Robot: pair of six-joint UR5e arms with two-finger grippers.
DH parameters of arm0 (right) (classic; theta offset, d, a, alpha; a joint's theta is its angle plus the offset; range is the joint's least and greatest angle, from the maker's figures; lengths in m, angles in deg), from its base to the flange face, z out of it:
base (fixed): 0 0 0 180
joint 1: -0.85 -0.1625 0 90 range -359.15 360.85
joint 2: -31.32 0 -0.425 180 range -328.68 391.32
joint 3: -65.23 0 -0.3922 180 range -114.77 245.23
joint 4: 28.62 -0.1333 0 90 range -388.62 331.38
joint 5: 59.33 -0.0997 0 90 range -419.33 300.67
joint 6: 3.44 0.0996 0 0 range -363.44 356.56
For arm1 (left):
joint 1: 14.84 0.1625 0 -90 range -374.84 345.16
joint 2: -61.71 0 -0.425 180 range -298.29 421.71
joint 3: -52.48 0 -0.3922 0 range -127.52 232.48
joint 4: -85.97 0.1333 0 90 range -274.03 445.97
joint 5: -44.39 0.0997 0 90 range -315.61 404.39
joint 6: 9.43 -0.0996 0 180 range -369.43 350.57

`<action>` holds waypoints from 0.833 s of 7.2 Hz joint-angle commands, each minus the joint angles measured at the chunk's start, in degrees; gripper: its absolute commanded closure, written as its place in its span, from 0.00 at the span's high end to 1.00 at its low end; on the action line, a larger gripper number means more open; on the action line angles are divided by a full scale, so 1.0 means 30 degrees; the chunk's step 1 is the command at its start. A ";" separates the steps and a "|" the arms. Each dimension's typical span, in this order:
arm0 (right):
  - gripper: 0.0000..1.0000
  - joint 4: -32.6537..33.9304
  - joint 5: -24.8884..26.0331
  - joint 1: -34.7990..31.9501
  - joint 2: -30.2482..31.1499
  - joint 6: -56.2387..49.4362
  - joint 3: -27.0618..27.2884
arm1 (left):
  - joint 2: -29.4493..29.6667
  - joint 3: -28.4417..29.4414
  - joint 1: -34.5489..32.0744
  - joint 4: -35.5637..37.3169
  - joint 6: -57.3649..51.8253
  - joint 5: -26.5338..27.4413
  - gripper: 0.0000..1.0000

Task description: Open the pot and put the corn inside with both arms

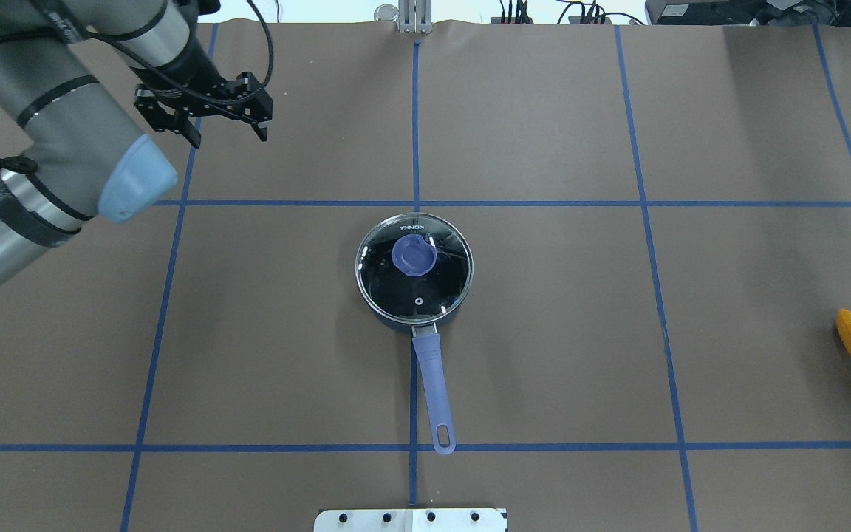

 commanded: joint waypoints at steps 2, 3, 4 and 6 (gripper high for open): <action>0.99 -0.1102 0.0078 0.1302 0.0914 0.0015 -0.0125 | 0.2933 0.1040 0.2385 0.1504 0.1900 0.1082 1.00; 0.99 -0.1102 0.0107 0.1829 0.0943 -0.0014 -0.0184 | 0.3726 0.1600 0.3174 0.1504 0.2343 0.1663 1.00; 0.99 -0.1102 0.0223 0.2589 0.0943 -0.0014 -0.0272 | 0.3908 0.1605 0.3414 0.1446 0.2754 0.1814 1.00; 0.99 -0.1102 0.0837 0.3559 0.1146 -0.0277 -0.0622 | 0.4027 0.1605 0.3416 0.1416 0.2787 0.1816 1.00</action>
